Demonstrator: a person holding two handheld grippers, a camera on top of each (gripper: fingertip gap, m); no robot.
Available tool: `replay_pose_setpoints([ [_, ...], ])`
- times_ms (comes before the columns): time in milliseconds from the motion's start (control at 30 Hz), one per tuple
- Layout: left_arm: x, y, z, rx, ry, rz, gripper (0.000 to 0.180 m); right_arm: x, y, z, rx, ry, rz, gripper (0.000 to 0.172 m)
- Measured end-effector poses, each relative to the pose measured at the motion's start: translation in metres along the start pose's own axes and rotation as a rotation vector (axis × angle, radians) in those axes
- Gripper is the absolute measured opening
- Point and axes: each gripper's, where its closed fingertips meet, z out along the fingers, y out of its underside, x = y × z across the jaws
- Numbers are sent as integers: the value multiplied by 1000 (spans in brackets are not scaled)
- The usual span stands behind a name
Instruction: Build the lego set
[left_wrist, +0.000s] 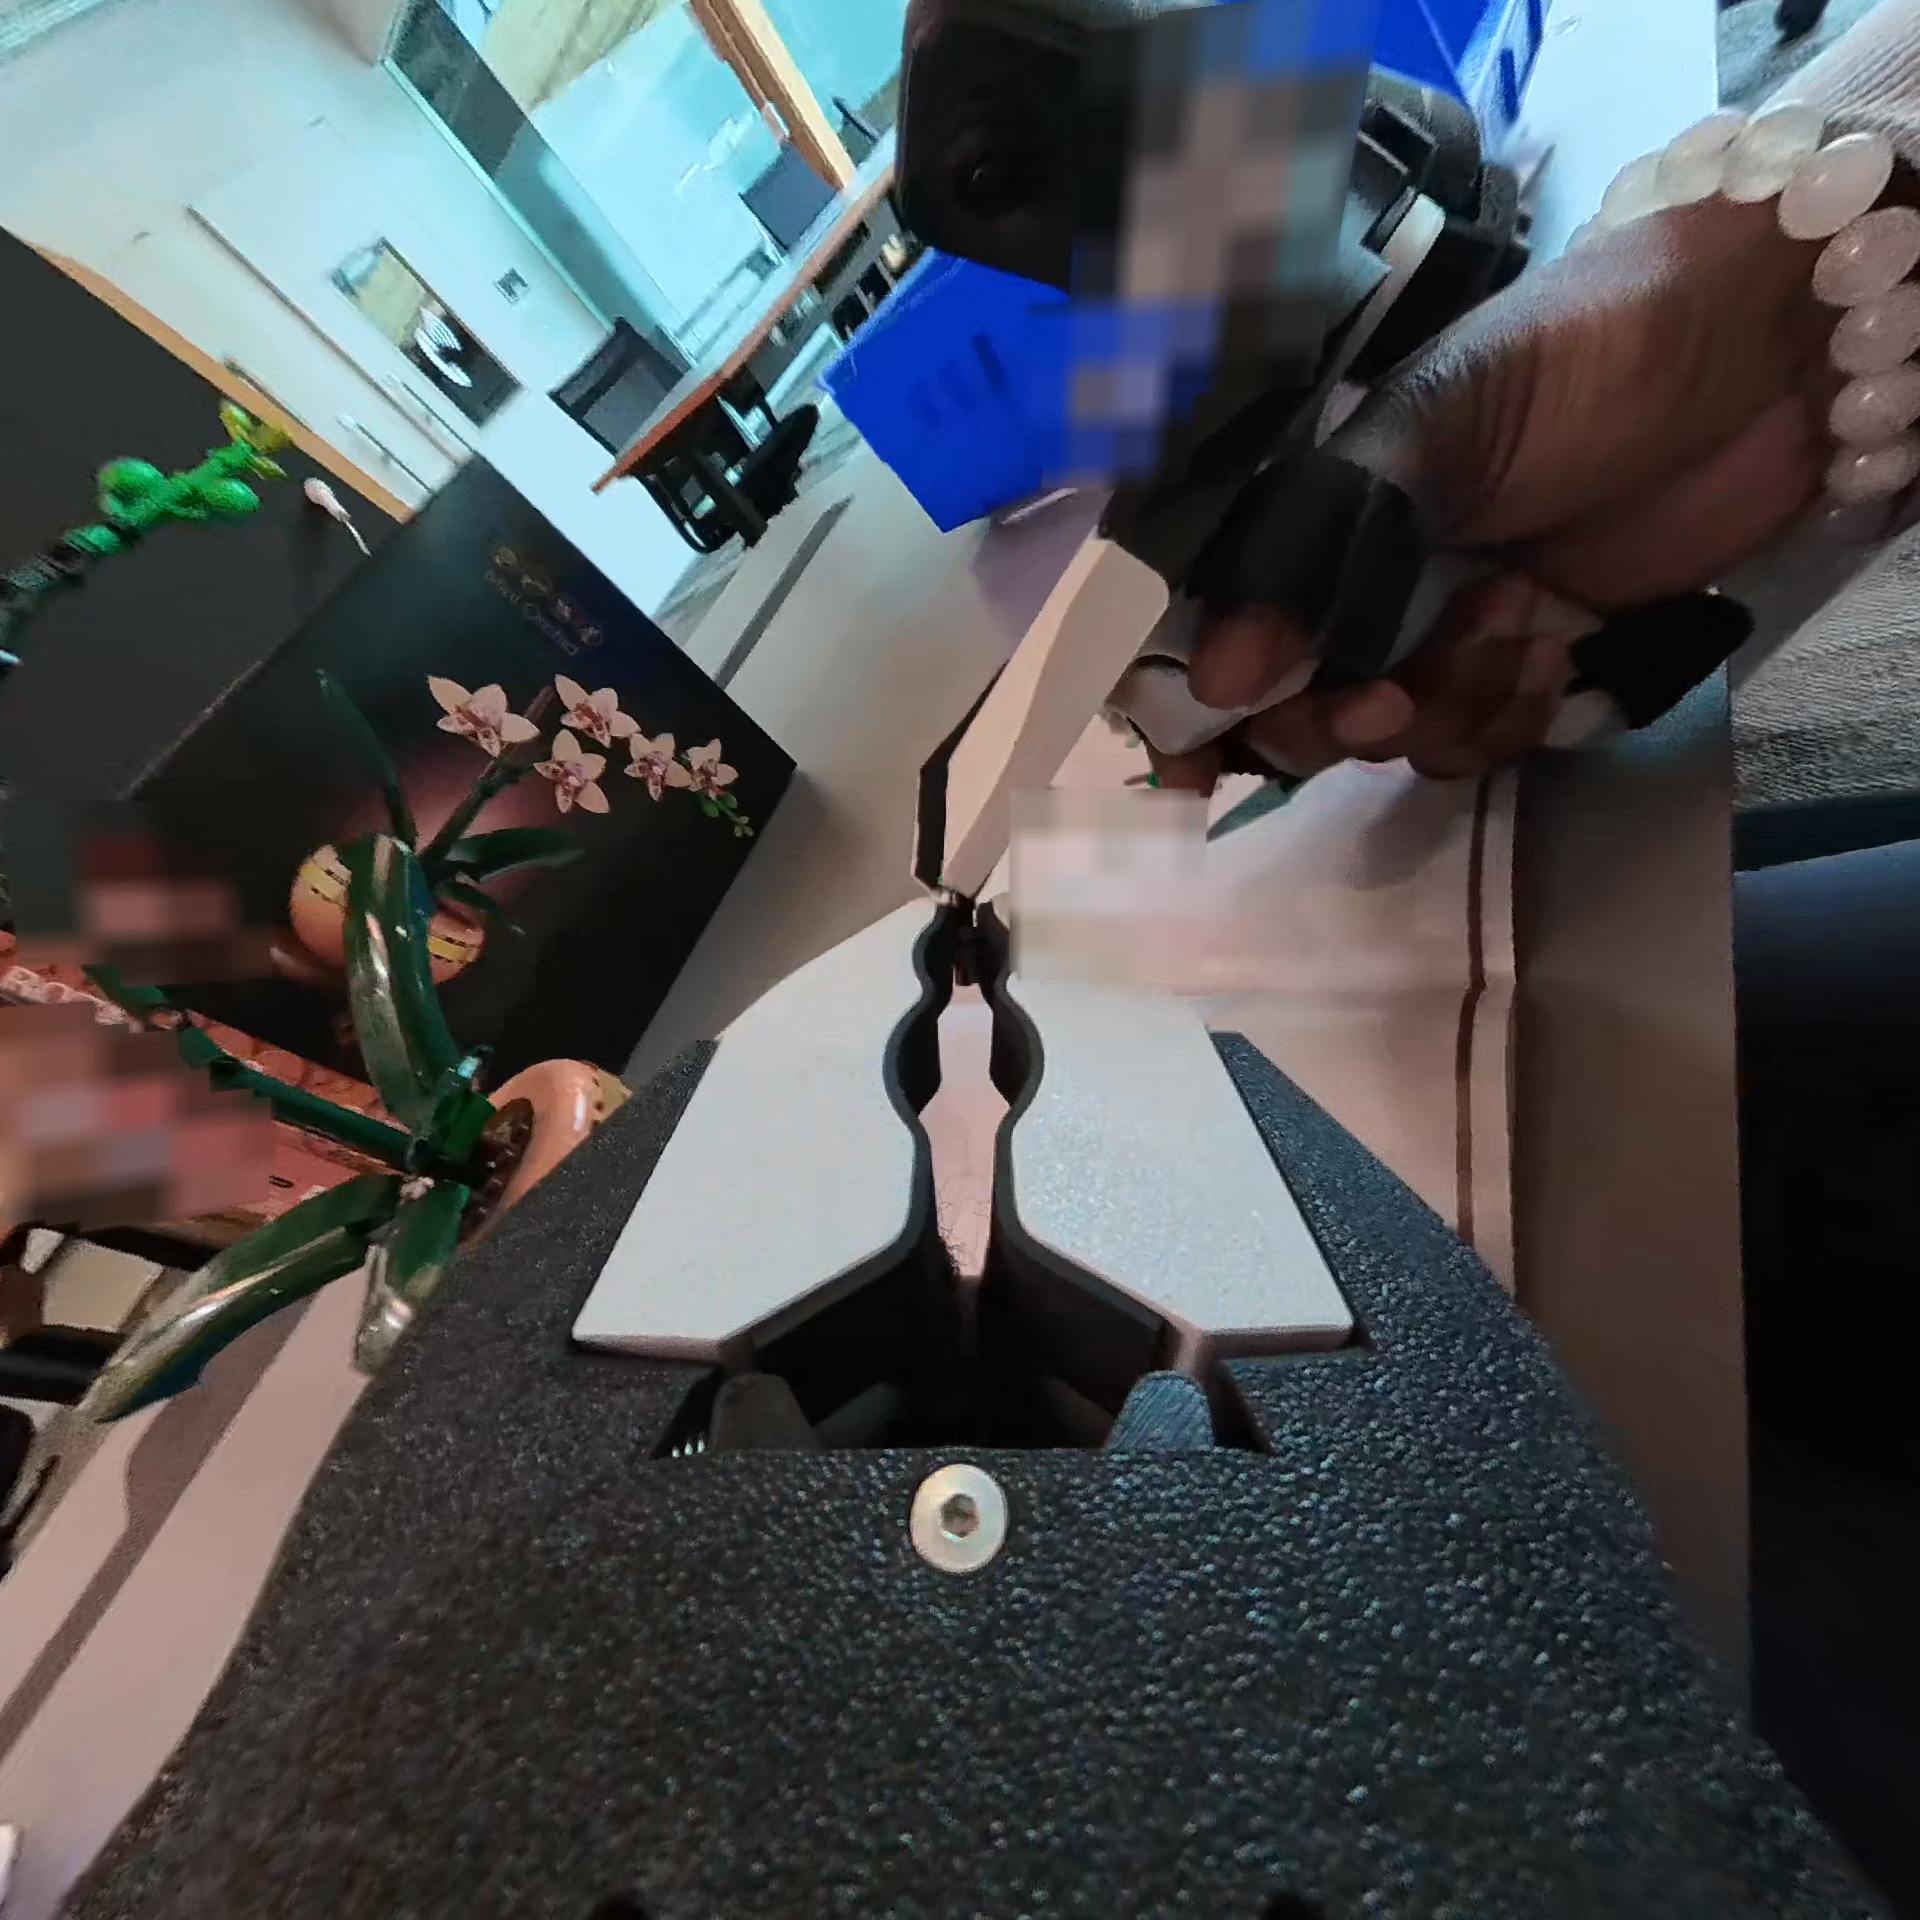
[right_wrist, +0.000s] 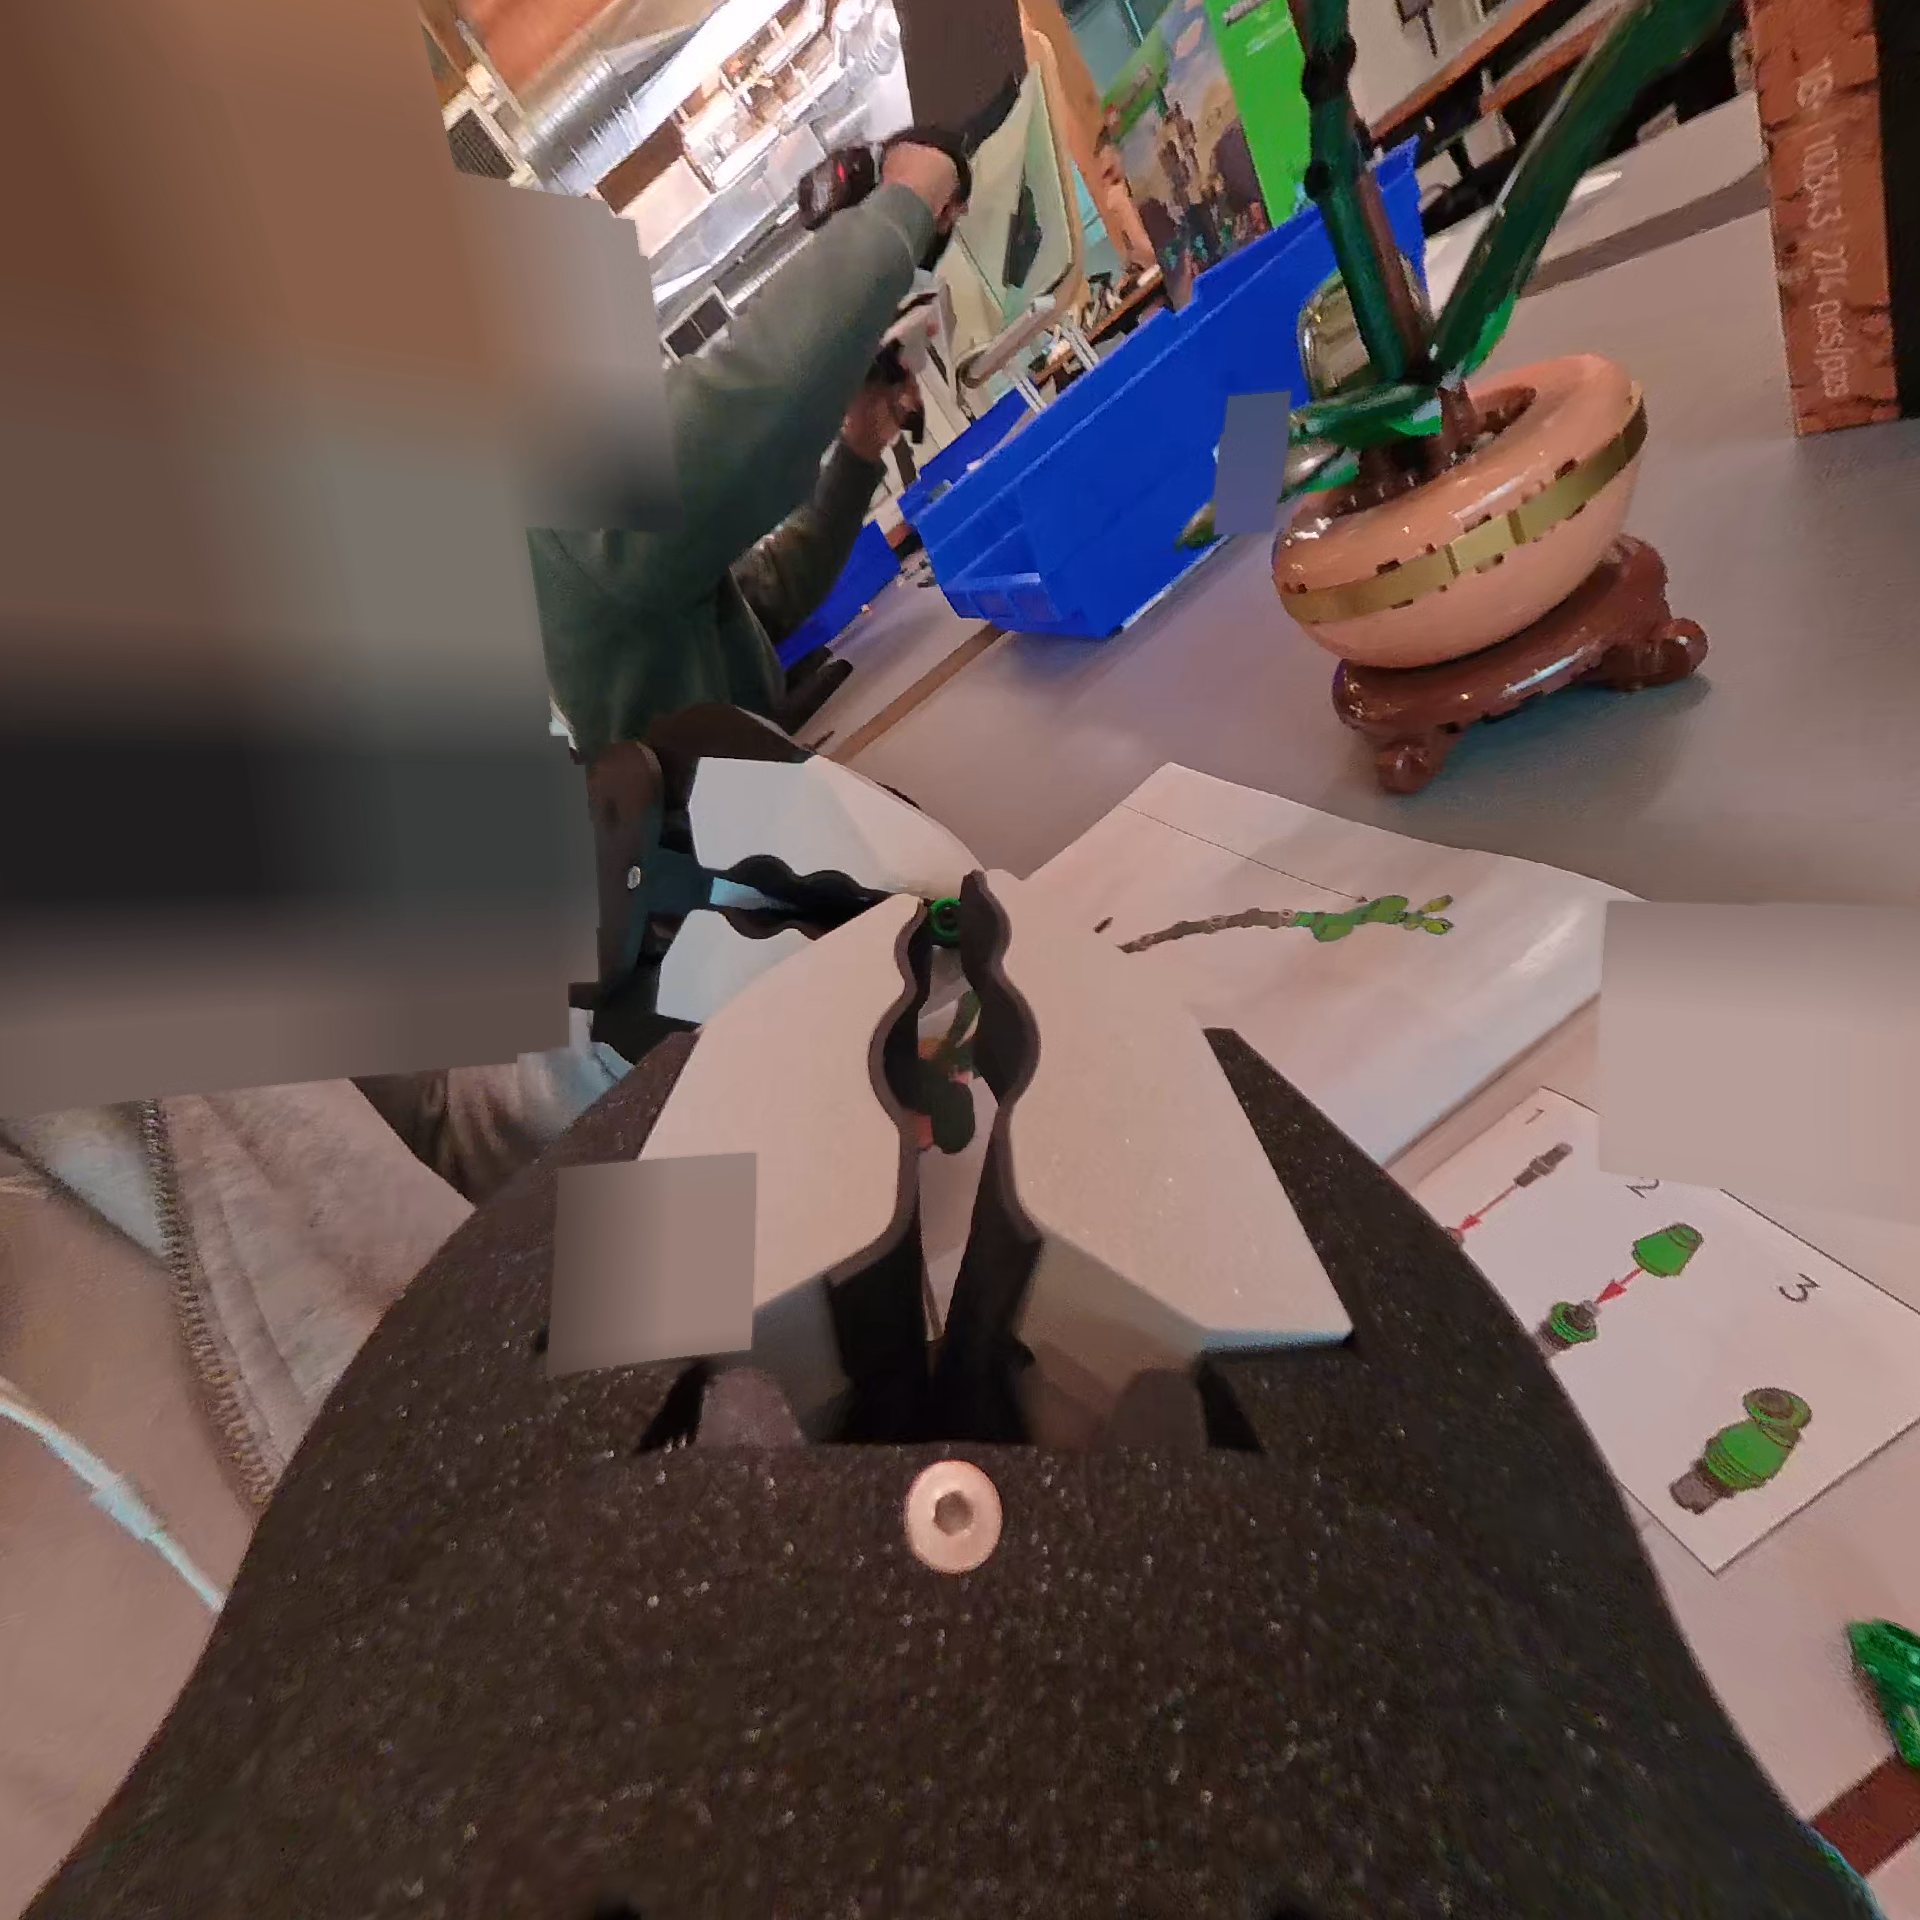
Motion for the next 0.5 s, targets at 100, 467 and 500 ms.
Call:
replay_pose_setpoints([
  [100,-4,-10,-5,59,-30,21,3,-9,-7,0,31,-49,34,5],
  [467,-3,-12,-3,83,-20,-10,4,-8,-7,-1,-17,-12,-21,4],
  [500,-4,-10,-3,67,-24,7,4,-7,-6,-1,-23,14,-55,4],
])
